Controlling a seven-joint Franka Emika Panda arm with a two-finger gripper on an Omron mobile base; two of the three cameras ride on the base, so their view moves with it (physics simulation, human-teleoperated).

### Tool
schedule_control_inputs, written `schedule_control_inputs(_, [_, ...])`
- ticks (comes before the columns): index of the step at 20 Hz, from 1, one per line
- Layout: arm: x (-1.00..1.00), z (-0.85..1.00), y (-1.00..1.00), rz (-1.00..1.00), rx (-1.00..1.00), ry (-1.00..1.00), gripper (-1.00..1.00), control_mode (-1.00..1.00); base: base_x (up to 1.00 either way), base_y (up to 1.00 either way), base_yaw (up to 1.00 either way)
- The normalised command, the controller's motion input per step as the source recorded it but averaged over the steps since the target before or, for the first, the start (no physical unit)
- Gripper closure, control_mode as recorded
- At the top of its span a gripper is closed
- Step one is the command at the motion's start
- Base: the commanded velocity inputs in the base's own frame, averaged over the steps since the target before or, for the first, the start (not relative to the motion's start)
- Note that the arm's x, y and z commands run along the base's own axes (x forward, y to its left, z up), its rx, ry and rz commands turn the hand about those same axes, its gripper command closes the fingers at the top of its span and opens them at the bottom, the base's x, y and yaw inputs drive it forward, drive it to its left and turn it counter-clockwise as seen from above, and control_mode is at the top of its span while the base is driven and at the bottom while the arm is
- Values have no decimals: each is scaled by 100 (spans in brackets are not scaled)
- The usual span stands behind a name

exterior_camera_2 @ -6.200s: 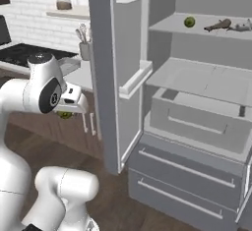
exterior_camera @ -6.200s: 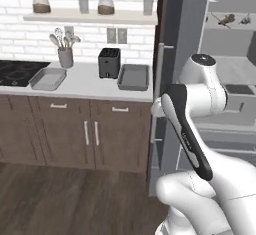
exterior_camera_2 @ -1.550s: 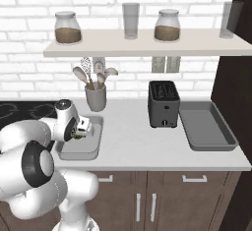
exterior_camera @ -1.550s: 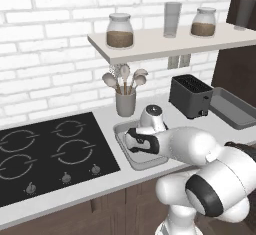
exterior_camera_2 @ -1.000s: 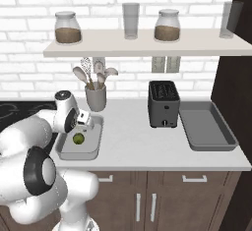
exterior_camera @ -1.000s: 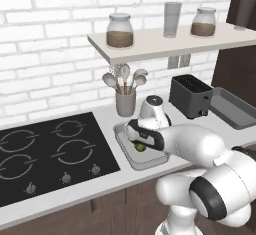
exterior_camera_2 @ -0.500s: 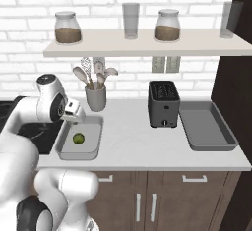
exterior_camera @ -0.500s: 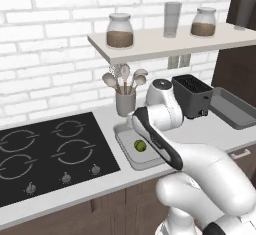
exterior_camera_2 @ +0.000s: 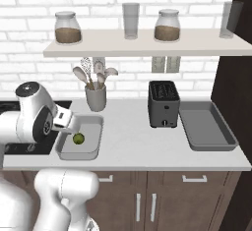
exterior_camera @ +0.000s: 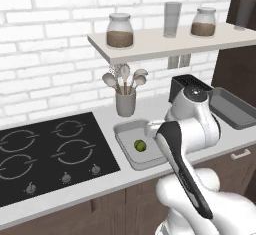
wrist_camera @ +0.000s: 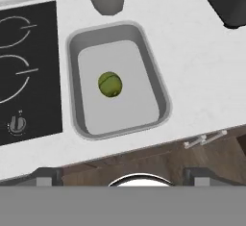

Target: Place one lime and one fish in each tupperware on the nearby counter, to pack two identical lunches.

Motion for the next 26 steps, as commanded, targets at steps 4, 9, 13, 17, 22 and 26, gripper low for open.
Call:
schedule_control_inputs(4, [-98, 34, -20, 0, 0, -4, -100, -100, 0, 0, 0])
schedule_control_inputs(9, [-82, 6, -5, 0, 0, -12, -100, -100, 0, 0, 0])
schedule_control_inputs(13, [-74, 1, -4, 0, 0, -12, -100, -100, 0, 0, 0])
schedule_control_inputs(17, [0, 0, 0, 0, 0, 0, -100, 100, -96, -50, -31])
schedule_control_inputs(22, [0, 0, 0, 0, 0, 0, -100, 100, -58, -41, -72])
schedule_control_inputs(26, [0, 0, 0, 0, 0, 0, -100, 100, -36, -35, -80])
